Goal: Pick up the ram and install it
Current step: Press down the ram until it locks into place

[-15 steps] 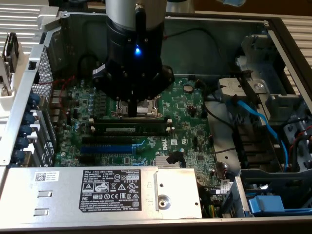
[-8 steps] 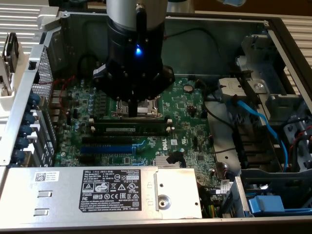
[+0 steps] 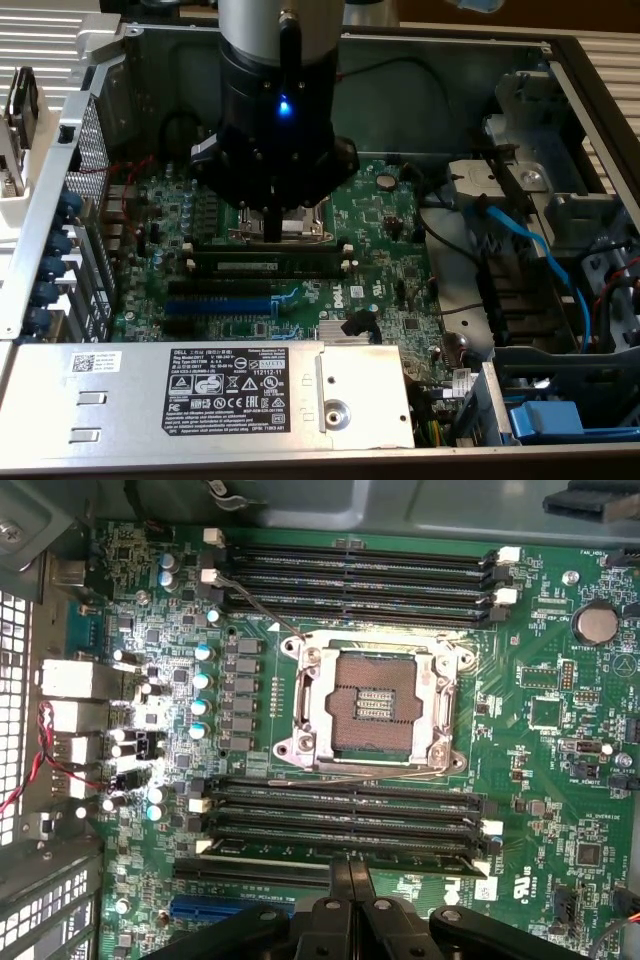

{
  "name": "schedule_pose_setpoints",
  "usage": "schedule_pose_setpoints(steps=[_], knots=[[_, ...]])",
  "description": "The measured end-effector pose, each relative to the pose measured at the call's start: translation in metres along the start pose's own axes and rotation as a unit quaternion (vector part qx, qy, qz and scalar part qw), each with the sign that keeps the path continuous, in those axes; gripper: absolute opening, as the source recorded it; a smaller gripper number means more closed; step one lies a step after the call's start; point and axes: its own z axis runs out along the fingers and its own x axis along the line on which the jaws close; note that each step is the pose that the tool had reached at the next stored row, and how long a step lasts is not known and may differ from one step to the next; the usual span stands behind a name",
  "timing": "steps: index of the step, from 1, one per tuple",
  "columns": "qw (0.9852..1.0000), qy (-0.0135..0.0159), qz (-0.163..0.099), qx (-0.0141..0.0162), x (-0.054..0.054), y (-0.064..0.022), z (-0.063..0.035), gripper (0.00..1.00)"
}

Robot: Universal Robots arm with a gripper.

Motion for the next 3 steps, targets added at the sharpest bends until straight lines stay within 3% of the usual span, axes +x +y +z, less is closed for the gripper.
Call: schedule_pose_setpoints(steps=[3], knots=[[1.0000, 0.0000, 0.000, 0.0000, 0.0000, 0.0000, 0.0000, 0.10]])
